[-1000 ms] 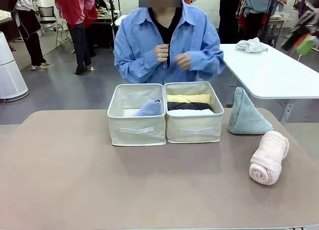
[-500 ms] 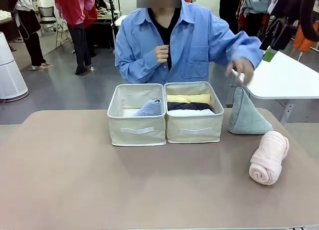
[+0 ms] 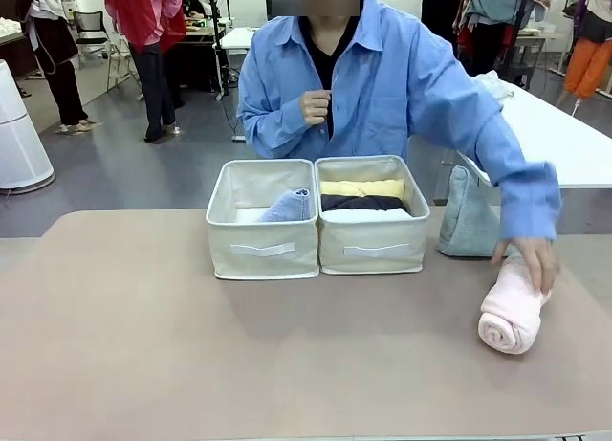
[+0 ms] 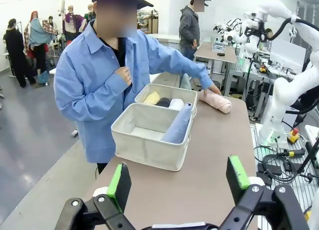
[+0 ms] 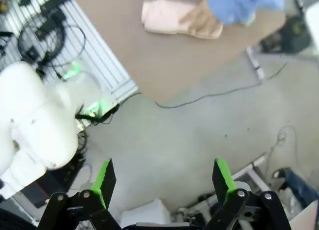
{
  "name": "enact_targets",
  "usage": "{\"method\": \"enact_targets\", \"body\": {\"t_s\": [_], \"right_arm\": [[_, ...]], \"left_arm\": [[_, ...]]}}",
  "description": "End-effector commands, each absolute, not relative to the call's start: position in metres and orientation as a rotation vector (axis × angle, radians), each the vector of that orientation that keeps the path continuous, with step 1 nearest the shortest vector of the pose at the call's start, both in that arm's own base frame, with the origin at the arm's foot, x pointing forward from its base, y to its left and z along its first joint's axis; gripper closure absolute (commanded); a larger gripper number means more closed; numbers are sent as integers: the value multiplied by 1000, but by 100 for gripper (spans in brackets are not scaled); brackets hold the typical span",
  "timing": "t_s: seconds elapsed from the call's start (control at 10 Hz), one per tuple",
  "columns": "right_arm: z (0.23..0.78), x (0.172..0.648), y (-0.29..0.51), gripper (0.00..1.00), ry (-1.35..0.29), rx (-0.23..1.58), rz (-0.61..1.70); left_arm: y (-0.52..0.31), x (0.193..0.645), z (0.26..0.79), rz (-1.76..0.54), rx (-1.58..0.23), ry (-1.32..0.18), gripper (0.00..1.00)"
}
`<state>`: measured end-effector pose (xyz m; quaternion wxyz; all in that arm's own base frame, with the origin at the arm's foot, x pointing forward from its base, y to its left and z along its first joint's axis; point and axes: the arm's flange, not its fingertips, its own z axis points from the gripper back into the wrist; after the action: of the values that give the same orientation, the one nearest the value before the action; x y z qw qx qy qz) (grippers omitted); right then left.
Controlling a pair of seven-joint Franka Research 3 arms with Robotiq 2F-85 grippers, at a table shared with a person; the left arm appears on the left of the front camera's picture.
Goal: Sort the towels based on their folding style.
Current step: Pick up another triangle-folded towel from the table and place it in the left Fabric basket.
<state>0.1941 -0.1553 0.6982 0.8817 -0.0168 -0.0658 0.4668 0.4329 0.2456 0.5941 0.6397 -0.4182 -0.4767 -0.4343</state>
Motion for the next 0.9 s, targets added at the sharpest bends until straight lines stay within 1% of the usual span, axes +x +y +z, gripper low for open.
{"method": "enact_targets", "body": {"t_s": [0.0, 0.3, 0.4, 0.5, 0.8], "right_arm": [[692, 221, -165, 0, -143, -12, 969], [690, 215, -170, 0, -150, 23, 1001], [689, 214, -168, 0, -150, 62, 1000], [686, 212, -173, 0, -140, 14, 1003], [686, 212, -173, 0, -140, 14, 1003]], "left_arm": [[246, 431, 596, -995, -956, -1094, 0], [246, 431, 596, -995, -956, -1094, 0], [246, 431, 596, -995, -956, -1094, 0], [246, 431, 596, -995, -956, -1094, 0], [246, 431, 596, -995, -956, -1094, 0]]}}
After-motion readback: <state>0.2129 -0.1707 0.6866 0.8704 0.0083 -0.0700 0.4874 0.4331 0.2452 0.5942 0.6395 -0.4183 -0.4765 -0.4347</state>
